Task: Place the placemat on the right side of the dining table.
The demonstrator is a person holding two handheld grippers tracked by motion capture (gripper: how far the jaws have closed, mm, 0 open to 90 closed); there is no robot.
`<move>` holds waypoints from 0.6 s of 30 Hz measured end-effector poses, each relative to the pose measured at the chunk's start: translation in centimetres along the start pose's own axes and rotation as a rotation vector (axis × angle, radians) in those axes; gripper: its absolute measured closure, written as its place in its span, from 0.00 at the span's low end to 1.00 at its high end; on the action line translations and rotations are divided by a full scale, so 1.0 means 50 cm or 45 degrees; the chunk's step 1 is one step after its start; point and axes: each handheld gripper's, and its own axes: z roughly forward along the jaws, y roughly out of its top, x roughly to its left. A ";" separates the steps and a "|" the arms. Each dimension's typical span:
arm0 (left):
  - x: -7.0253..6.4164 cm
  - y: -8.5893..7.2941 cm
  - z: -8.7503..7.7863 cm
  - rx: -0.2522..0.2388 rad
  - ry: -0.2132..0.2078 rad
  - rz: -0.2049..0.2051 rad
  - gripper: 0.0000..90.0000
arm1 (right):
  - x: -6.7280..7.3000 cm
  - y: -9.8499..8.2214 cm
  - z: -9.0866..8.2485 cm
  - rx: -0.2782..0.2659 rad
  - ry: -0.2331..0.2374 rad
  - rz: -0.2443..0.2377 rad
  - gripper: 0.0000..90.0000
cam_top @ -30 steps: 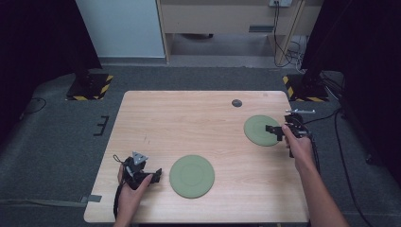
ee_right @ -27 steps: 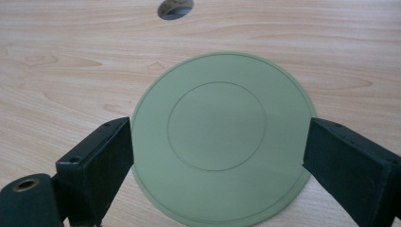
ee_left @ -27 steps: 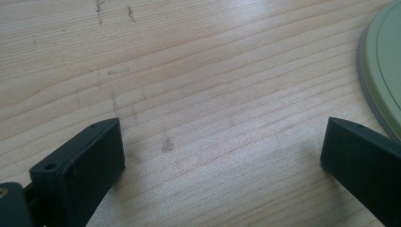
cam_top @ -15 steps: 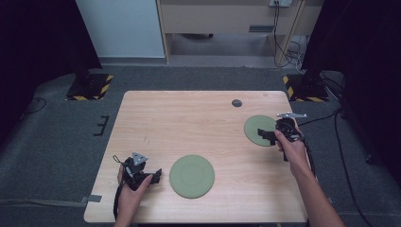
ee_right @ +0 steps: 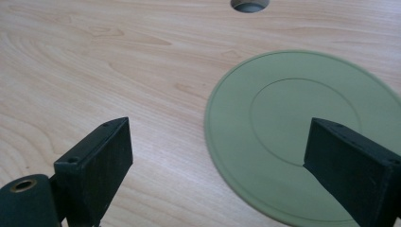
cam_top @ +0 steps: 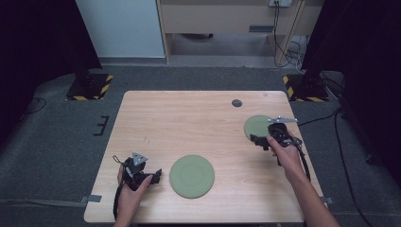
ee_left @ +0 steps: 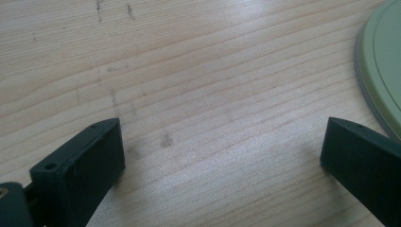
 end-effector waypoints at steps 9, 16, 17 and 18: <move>0.000 0.000 0.000 0.000 0.000 0.001 0.00 | 0.036 -0.018 -0.001 0.005 0.051 -0.039 0.11; 0.000 0.000 0.000 0.000 0.000 0.001 0.00 | 0.064 -0.030 -0.004 0.014 0.074 -0.074 0.11; 0.000 0.000 0.000 0.000 0.000 0.001 0.00 | 0.067 -0.032 -0.004 0.016 0.075 -0.081 0.11; 0.000 0.000 0.000 0.000 0.000 0.001 0.00 | 0.071 -0.033 -0.005 0.010 0.080 -0.081 0.10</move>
